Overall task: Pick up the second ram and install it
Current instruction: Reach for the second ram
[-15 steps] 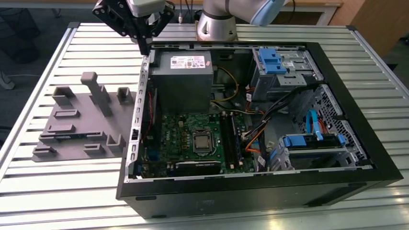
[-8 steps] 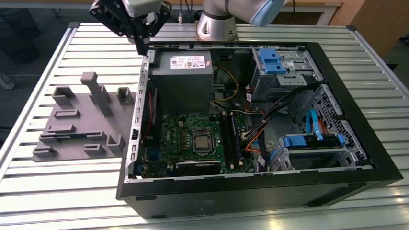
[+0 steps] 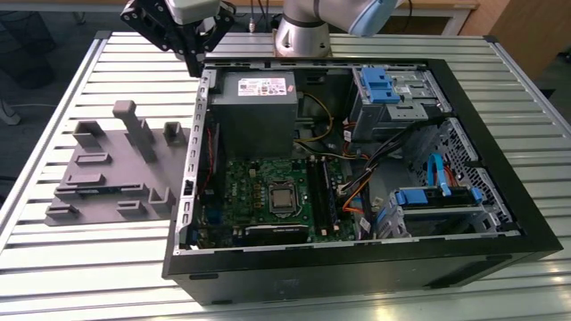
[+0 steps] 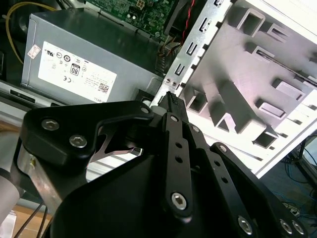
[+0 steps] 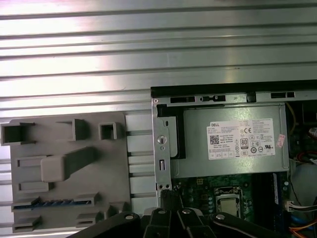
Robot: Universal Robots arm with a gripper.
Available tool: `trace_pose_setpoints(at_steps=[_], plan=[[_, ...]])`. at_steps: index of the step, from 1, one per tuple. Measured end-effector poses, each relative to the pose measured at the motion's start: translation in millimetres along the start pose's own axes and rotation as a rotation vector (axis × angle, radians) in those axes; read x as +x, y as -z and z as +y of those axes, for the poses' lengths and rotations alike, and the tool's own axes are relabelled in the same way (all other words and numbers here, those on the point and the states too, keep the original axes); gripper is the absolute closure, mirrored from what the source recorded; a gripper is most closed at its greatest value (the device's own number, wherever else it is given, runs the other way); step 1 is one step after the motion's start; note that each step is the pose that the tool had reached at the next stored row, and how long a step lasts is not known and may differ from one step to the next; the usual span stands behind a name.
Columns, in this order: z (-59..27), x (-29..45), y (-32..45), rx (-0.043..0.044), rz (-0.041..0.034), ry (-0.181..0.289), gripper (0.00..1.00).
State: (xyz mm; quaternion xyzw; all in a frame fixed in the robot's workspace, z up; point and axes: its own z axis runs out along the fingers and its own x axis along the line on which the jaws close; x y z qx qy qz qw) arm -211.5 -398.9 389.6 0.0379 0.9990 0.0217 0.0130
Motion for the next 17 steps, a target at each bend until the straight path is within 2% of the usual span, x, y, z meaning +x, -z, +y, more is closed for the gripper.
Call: trace_pose_setpoints(at_steps=[17], plan=[[-0.8, 9.6, -0.4, 0.0, 0.0, 0.0, 0.89]])
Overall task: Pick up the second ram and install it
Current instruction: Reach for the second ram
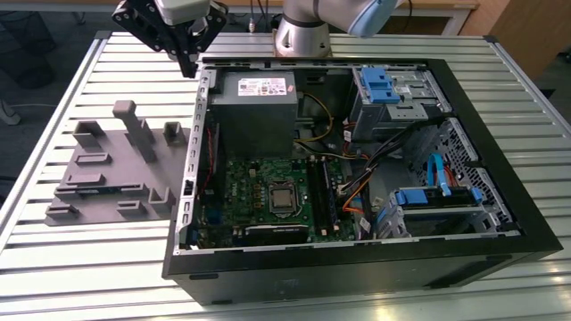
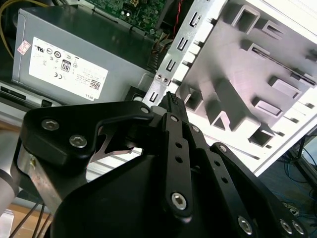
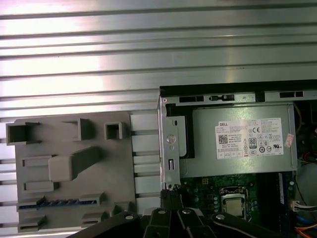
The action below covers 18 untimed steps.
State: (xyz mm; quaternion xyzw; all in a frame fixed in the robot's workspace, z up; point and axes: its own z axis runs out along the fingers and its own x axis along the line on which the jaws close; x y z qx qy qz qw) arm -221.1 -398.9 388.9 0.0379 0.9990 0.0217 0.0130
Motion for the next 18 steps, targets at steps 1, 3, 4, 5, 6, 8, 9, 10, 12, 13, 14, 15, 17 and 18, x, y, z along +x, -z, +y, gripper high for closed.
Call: trace_pose_setpoints(at_steps=[1, 3, 4, 5, 6, 8, 9, 10, 12, 13, 14, 15, 17, 18], plan=[[-0.1, 0.7, 0.0, 0.0001, 0.0, 0.0, 0.89], [-0.2, 2.2, 0.0, 0.0001, 0.0, 0.0, 0.89], [-0.2, 3.0, 0.0, 0.0, 0.0, 0.0, 0.89], [-0.3, 3.7, -0.1, 0.0001, 0.0, 0.0, 0.89], [-0.4, 4.6, -0.1, 0.0001, 0.0001, 0.0, 0.89], [-0.5, 6.9, -0.1, 0.0001, 0.0001, 0.0, 0.89], [-0.6, 8.4, -0.2, 0.0001, 0.0001, 0.0, 0.89], [-0.8, 10.1, -0.2, 0.0, 0.0, 0.0, 0.89], [-1.1, 14.1, -0.2, 0.0001, 0.0, 0.0, 0.89], [-1.2, 15.9, -0.2, 0.0, 0.0, 0.0, 0.89], [-1.4, 17.9, -0.2, 0.0, 0.0, 0.0, 0.89], [-1.6, 19.8, -0.2, 0.0, 0.0001, 0.0, 0.89], [-2.4, 22.8, -0.2, 0.0, 0.0, 0.0, 0.89], [-3.2, 24.2, -0.2, 0.0, 0.0, 0.0, 0.89]])
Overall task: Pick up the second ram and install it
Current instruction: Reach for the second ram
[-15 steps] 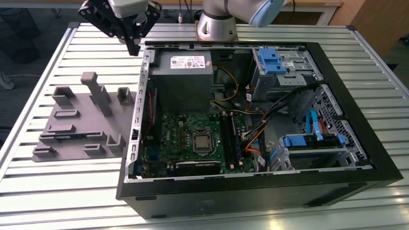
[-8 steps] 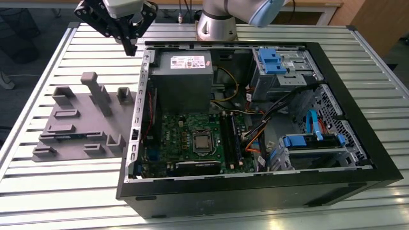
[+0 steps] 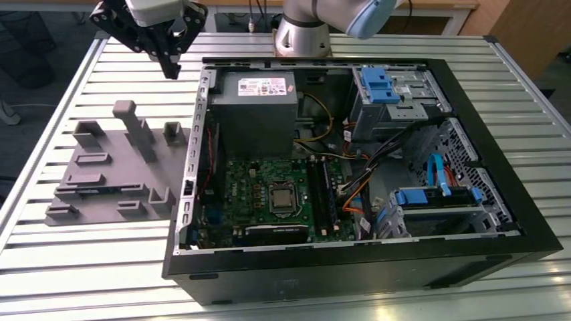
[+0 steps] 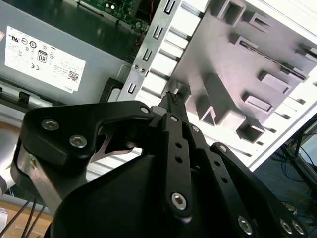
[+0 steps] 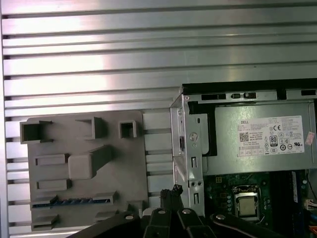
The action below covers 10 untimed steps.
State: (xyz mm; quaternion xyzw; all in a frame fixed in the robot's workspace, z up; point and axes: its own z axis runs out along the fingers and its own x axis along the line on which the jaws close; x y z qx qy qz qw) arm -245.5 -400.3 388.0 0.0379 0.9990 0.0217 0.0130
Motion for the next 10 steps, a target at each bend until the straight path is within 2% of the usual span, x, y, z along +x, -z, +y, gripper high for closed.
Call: trace_pose_setpoints(at_steps=[5, 10], plan=[[-5.9, 6.8, 0.1, 0.0, 0.0001, 0.0, 0.89], [-19.8, 13.4, 0.1, 0.0, 0.0, 0.0, 0.89]])
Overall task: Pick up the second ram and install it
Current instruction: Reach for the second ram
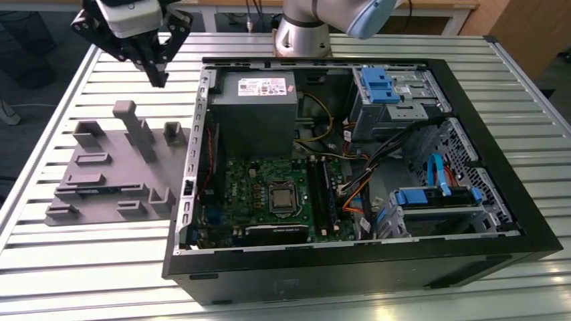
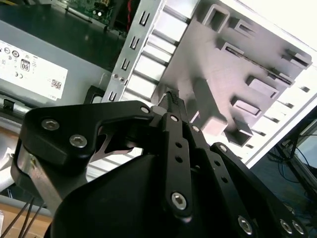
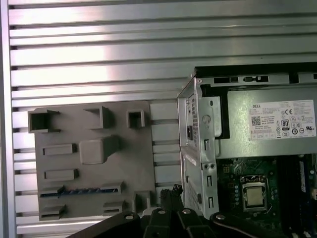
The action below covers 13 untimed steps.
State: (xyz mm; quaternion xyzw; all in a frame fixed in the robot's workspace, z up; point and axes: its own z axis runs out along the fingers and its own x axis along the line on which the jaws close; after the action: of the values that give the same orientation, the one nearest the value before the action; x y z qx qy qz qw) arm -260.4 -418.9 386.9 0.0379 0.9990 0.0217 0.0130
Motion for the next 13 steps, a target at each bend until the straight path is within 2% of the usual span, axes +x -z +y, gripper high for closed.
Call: trace_pose_setpoints(at_steps=[3, 5, 13], plan=[[-8.7, 4.9, -0.1, 0.0, 0.0, 0.0, 0.89], [-11.5, 10.3, 0.0, 0.0001, 0.0, 0.0, 0.89], [-17.1, 45.4, 0.1, 0.0, 0.0, 0.0, 0.89]])
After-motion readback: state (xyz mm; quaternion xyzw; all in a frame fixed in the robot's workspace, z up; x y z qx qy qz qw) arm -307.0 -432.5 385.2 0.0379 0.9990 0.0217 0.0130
